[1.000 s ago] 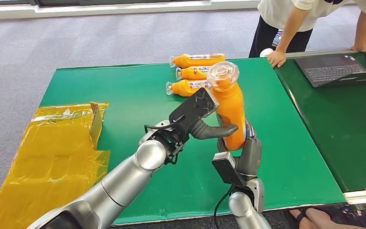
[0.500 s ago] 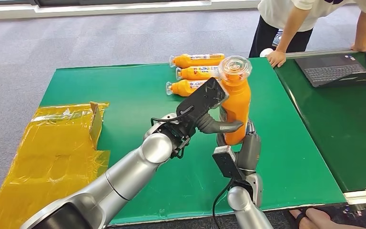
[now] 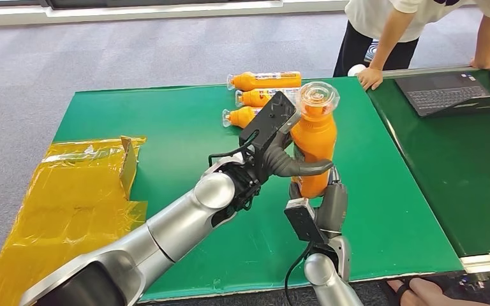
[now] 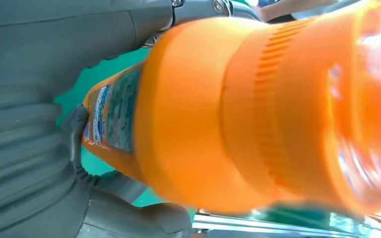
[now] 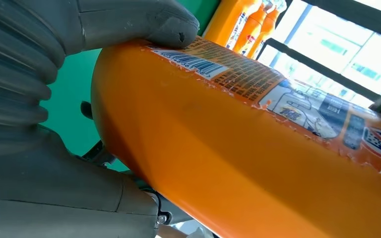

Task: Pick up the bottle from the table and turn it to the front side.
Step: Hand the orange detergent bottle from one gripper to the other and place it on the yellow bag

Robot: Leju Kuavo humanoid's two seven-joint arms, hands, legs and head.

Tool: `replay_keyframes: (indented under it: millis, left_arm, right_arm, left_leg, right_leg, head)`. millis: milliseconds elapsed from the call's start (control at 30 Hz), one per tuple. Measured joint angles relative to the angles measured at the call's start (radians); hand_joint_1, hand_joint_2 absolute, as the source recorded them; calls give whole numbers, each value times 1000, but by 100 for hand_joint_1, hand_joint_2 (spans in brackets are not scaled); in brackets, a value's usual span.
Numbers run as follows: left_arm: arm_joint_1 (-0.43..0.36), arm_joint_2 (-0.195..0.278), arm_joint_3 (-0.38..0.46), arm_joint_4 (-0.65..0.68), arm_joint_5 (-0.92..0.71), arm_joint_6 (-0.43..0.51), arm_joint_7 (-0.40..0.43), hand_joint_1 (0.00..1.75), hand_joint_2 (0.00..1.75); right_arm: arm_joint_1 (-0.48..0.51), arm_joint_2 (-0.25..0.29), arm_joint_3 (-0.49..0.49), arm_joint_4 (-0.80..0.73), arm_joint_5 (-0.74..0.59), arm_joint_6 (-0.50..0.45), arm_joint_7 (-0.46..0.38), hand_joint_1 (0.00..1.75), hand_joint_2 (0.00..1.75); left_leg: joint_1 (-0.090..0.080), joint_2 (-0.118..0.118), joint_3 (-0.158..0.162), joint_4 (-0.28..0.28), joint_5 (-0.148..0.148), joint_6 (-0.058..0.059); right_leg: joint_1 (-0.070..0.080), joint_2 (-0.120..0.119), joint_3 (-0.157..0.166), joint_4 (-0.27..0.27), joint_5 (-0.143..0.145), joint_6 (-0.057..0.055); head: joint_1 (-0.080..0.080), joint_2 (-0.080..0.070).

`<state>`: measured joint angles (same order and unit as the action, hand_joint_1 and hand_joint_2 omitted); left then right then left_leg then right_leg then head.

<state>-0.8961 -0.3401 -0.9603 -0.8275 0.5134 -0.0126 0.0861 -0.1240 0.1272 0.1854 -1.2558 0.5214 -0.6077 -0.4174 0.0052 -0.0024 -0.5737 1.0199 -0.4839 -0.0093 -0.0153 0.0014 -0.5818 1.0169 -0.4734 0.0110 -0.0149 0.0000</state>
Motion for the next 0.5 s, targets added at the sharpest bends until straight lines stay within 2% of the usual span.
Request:
replay_keyframes:
  millis: [500]
  left_arm:
    - [-28, 0, -72, 6, 47, 13, 25, 0, 175]
  right_arm:
    - [-15, 20, 1, 33, 29, -10, 3, 175, 175]
  left_leg:
    - [0, 0, 0, 0, 0, 0]
  right_leg:
    - [0, 0, 0, 0, 0, 0]
  head:
    - [0, 0]
